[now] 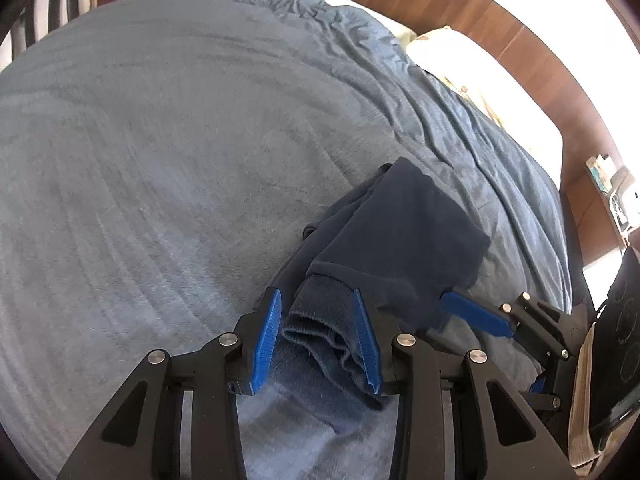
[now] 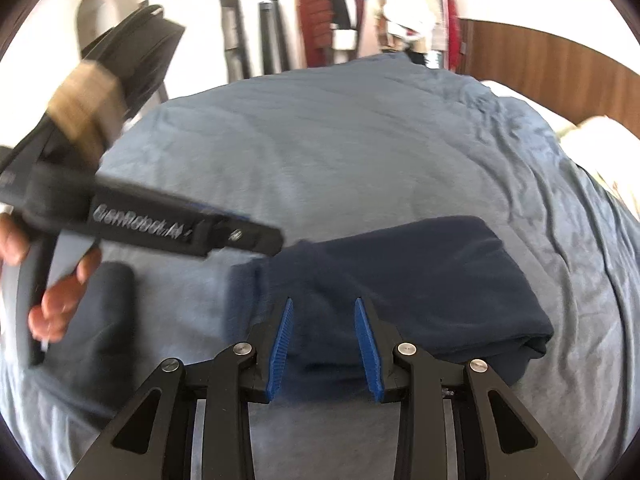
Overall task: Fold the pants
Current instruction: 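Lift the strip end with both grippers and fold it over onto the rest, then open both grippers and release the folded bundle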
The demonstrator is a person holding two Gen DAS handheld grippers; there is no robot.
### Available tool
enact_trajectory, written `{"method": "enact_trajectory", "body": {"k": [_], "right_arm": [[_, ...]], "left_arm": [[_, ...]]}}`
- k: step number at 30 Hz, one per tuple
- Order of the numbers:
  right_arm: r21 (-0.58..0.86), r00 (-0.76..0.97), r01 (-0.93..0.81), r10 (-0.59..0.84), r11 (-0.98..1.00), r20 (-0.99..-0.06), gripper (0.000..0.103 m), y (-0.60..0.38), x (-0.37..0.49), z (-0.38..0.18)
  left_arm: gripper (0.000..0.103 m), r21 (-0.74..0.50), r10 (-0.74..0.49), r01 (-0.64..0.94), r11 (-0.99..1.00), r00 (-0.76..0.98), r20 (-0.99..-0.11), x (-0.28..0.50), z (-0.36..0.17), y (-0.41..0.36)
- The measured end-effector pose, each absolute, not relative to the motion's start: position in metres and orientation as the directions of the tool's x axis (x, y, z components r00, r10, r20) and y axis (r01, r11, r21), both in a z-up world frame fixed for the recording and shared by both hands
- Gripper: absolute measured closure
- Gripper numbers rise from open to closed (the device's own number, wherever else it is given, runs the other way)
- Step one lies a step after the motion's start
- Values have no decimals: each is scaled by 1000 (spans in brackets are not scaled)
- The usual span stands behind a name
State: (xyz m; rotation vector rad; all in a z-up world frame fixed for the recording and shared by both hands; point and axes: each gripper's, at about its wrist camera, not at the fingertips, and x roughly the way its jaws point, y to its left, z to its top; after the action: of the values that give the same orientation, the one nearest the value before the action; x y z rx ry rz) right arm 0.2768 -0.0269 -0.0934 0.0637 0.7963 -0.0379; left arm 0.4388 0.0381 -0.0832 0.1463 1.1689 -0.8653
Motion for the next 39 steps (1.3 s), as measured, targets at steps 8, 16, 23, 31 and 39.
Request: {"method": "enact_trajectory", "body": {"k": [8,16,23,31,39], "right_arm": [[50,626,14,30,999,-779,69,-25,280,-120],[86,599,-38,92,996,-795,69,-21,270,-126],[162,612,-13,136,987,-779,59,-57,263,-88],[115,721,61,36,991,-692,37,-123,260,-34],[214,696,266,-34,940,-717,37,-202,261,-39]], "left_arm": [[62,-190,-386,644,741,177,-905,426,-117,33],[61,-188,-360,534,825,239,-902,422,-114,50],[46,-174,-312,330,928,432,-846,383,-64,72],[39,-244,-289,154,957,481,-828,352,-46,71],[41,-209,-411,447,870,420,-809,375,-27,-4]]}}
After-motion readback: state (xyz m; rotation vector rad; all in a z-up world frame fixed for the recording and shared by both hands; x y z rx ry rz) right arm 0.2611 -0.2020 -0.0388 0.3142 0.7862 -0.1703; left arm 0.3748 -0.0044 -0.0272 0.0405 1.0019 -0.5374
